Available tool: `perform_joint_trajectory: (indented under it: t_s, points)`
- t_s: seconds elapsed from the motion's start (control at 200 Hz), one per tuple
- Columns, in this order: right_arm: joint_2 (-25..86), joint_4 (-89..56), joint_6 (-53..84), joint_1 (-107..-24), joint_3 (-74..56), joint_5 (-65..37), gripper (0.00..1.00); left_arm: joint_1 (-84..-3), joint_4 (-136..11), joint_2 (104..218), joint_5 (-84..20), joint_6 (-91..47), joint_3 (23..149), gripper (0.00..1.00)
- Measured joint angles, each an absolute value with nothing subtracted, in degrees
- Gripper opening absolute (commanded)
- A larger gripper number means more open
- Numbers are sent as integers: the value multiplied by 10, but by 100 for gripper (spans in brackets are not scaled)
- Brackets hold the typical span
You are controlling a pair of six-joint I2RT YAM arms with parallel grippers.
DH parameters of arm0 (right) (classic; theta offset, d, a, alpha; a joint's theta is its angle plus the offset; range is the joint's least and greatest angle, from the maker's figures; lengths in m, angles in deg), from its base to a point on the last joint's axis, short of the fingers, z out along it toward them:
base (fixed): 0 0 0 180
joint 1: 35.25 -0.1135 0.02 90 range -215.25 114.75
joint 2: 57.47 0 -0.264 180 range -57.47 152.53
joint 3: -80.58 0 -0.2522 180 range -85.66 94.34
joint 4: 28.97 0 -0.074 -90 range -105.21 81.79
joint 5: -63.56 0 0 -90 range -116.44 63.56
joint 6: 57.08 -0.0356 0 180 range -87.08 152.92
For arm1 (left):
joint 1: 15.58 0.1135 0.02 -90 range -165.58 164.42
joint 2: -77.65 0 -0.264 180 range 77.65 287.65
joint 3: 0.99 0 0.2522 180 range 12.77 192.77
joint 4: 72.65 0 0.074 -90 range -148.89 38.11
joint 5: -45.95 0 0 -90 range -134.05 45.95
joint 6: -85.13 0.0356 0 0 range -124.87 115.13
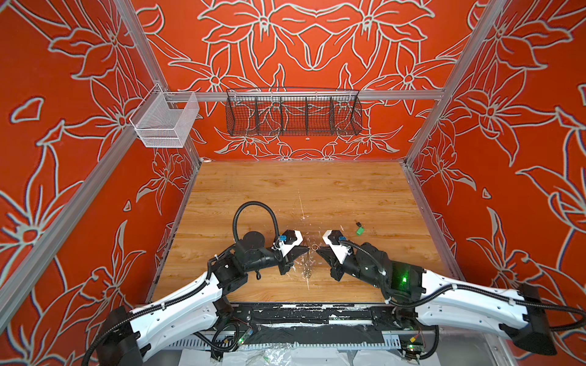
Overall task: Attach keys to a key ring
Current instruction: Insert the key into the keyring.
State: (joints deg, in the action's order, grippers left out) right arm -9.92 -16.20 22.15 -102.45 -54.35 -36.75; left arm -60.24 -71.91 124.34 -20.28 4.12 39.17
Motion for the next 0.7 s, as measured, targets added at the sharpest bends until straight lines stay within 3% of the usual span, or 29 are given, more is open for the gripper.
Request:
perform_joint_trajectory:
  t_s: [0.24,0.355,0.415,0.701]
  points:
    - [-107,-179,206,-1029,-558,-362,0,-603,-730,1238,-187,38,382,0]
    - [-94,-179,203,-1028,-557,-365,28,-603,-729,1238,-184,36,382,0]
    - [-85,-172,206,-1026,-557,-368,35,-602,-730,1238,-184,33,382,0]
    - [-53,-156,218,-1023,-546,-369,41,-602,-718,1238,-184,28,384,0]
